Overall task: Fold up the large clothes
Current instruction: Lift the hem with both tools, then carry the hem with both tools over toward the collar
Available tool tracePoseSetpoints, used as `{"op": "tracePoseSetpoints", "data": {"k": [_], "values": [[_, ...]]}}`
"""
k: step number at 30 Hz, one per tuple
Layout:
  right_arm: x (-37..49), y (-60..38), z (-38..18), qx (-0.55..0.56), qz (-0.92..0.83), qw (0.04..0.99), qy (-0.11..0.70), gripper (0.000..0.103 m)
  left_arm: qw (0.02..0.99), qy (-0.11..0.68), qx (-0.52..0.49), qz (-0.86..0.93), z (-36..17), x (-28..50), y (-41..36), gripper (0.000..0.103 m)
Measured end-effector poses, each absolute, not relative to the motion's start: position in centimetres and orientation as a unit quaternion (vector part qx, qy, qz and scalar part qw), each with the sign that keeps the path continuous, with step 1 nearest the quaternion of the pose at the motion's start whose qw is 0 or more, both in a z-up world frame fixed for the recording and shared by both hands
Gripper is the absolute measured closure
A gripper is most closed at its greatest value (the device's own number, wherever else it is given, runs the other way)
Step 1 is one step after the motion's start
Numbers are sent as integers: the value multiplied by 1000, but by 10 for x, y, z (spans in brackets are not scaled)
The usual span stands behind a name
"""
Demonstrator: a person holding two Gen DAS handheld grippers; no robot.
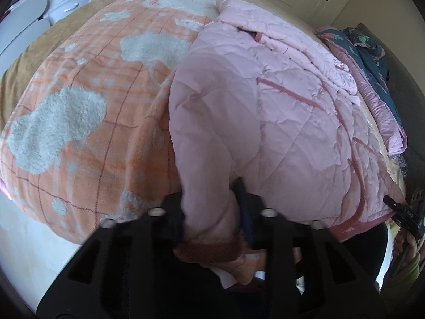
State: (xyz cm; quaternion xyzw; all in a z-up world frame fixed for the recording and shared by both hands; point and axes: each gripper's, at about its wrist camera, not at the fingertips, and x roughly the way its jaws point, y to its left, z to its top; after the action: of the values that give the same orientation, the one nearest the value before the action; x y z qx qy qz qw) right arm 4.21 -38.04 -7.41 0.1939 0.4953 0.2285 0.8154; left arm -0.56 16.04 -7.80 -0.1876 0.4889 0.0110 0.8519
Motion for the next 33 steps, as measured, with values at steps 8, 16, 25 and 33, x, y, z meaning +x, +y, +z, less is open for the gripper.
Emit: {"op": "tracePoseSetpoints", "data": {"k": [8,16,25,33], "values": [[44,-378,-39,189,251,836,450,83,881,440,-172,3,-34,-1,148,93],[61,-374,-1,198,269,853,401,84,899,406,-163,0,0,14,143,93],[89,-368,31,200,284,864,365,85,912,375,-167,2,30,39,138,93],[112,-367,56,204,292,872,336,86,922,344,-176,3,61,62,133,93]]}}
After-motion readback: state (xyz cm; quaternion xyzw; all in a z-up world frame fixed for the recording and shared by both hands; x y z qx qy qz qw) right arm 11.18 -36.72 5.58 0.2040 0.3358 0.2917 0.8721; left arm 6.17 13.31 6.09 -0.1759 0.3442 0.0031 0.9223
